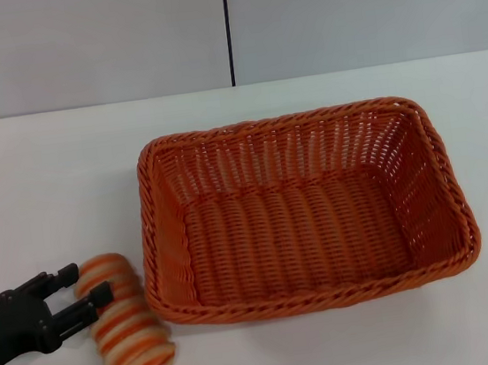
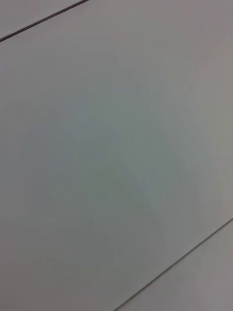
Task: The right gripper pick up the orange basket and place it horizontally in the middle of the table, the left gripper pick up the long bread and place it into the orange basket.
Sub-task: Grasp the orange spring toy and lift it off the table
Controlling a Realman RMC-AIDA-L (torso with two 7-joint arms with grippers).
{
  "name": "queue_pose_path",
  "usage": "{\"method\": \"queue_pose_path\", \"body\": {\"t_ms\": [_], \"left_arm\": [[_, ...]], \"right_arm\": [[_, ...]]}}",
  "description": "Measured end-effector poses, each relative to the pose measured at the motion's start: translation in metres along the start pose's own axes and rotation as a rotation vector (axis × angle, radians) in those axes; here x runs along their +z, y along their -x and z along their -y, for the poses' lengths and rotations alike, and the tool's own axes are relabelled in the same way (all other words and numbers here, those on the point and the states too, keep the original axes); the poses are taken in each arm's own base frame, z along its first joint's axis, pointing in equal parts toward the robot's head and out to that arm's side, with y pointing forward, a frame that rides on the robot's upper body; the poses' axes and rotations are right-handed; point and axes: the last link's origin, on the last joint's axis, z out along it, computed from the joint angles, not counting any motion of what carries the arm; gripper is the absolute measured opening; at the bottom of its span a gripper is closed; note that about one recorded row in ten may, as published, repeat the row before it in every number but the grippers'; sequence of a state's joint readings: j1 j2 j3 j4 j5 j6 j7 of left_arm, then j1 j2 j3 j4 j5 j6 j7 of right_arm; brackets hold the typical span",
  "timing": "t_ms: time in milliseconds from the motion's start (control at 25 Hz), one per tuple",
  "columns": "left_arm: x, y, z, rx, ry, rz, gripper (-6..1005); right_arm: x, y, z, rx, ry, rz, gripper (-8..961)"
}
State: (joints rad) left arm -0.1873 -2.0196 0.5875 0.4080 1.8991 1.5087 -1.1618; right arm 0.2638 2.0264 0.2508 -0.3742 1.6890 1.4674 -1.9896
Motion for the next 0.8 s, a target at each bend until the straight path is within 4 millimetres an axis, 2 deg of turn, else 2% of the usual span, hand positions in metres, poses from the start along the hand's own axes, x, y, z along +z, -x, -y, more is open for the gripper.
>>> {"method": "queue_pose_path", "body": {"t_ms": [760, 800], "left_arm": [[-0.0016, -0.0036, -0.0012, 0.014, 0.02, -0.008, 562], [-0.0019, -0.0037, -0.001, 0.015, 0.02, -0.008, 488]], "right_arm": [[-0.0011, 0.0008, 0.0053, 0.002, -0.036, 0.005, 526], [-0.0011, 0.0011, 0.0055, 0.002, -0.037, 0.007, 526]]}}
